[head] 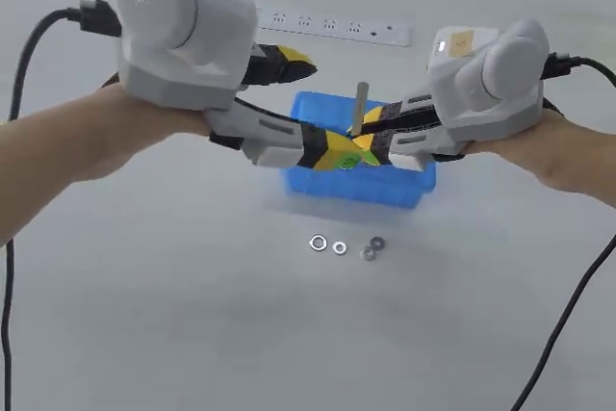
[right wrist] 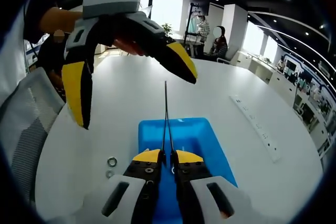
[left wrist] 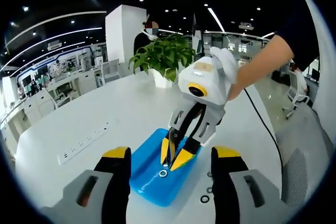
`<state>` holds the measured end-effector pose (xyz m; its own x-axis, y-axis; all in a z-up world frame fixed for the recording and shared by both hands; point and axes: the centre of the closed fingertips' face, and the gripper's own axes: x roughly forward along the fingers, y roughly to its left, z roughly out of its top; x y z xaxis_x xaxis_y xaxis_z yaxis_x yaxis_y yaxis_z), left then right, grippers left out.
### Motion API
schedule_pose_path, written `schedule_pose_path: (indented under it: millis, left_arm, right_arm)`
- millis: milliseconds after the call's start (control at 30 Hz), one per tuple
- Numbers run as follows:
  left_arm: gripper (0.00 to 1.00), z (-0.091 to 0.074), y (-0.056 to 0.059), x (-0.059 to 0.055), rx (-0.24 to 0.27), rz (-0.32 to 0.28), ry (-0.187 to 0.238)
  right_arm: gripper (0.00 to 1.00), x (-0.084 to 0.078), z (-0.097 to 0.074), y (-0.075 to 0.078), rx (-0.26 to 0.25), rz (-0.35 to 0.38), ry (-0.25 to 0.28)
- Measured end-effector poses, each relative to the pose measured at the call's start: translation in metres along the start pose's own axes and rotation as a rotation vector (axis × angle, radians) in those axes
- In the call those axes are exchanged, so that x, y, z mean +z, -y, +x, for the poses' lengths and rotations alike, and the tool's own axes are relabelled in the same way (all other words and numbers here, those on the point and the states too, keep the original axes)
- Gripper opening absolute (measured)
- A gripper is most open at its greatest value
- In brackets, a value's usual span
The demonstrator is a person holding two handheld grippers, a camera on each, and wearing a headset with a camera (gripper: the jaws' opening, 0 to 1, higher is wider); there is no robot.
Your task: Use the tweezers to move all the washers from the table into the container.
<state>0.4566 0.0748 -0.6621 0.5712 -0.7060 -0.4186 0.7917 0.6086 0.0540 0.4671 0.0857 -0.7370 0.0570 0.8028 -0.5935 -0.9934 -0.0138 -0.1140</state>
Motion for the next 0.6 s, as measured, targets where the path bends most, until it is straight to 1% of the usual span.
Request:
schedule_pose_path:
  millis: [33,100,200,267,333,433,600]
  left_arm:
    - [0.65,0.003,-0.002,0.001,-0.005,-0.003,-0.002]
    - [0.62,0.008,-0.003,0.000,-0.024,-0.013,-0.024]
    - [0.51,0.012,-0.005,0.002,-0.033,0.032,-0.036]
    - [0.45,0.014,-0.005,0.003,-0.046,0.049,-0.037]
    - [0.38,0.016,-0.007,0.004,-0.046,0.061,-0.041]
    - [0.31,0.017,-0.003,0.007,-0.074,0.064,-0.028]
    - [0.24,0.019,0.003,0.007,-0.108,0.104,-0.045]
  right_arm:
    - [0.10,0.000,0.000,0.000,0.000,0.001,0.001]
    - [0.10,0.000,0.000,0.000,0.001,-0.001,0.001]
    - [0.10,0.001,0.000,0.001,0.001,0.001,0.007]
    - [0.10,0.003,0.000,0.001,0.000,-0.002,0.009]
    - [0.10,0.003,0.000,0.001,0.002,-0.003,0.009]
    - [0.10,0.004,0.000,0.001,0.002,-0.005,0.011]
    - [0.10,0.007,0.000,-0.001,0.006,-0.011,0.012]
